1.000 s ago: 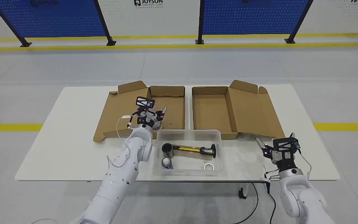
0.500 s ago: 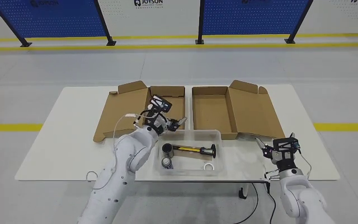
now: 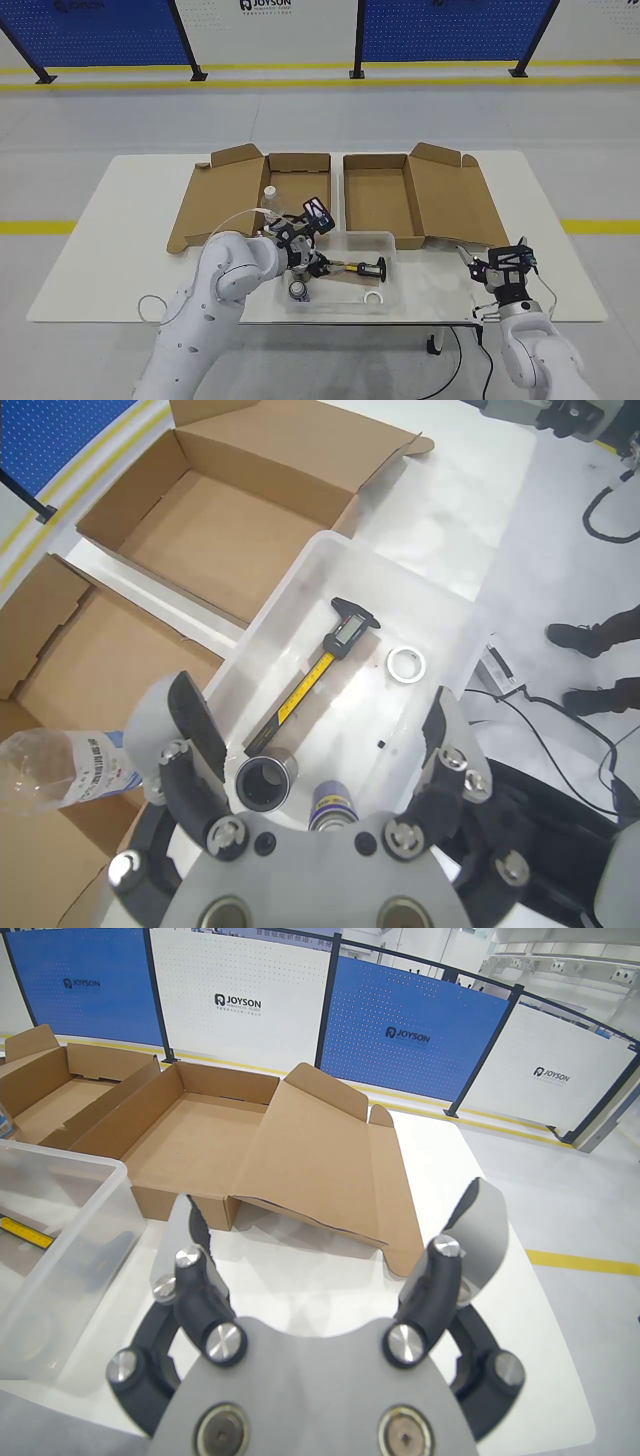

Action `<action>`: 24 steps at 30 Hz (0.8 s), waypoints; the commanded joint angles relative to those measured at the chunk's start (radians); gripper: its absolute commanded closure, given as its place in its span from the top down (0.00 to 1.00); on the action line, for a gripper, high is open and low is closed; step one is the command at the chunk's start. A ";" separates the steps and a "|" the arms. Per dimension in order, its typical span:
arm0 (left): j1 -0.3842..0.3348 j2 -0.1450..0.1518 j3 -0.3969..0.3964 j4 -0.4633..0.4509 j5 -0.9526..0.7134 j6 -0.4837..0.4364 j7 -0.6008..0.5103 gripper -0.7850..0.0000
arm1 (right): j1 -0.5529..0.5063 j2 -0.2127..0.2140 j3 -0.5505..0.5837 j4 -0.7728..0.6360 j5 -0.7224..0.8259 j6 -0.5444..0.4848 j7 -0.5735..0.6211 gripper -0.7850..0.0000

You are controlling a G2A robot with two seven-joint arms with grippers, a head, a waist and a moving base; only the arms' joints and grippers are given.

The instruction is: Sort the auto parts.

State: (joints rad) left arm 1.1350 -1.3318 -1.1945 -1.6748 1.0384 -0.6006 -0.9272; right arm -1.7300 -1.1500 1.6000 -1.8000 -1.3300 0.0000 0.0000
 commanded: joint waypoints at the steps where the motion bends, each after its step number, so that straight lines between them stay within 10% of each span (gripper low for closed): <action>1: 0.000 0.000 0.000 0.000 0.001 0.000 0.000 1.00 | 0.000 0.000 0.000 0.000 0.000 0.000 0.000 1.00; 12: -0.004 0.004 0.021 0.006 0.032 -0.017 -0.019 1.00 | 0.000 0.000 0.000 0.000 0.000 0.000 0.000 1.00; 24: -0.173 0.015 0.110 0.142 0.008 -0.103 -0.189 1.00 | 0.000 0.000 0.000 0.000 0.000 0.000 0.000 1.00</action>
State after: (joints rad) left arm 0.9715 -1.3179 -1.1016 -1.5465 1.0450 -0.7017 -1.1209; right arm -1.7300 -1.1500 1.6000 -1.8000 -1.3300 0.0000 0.0000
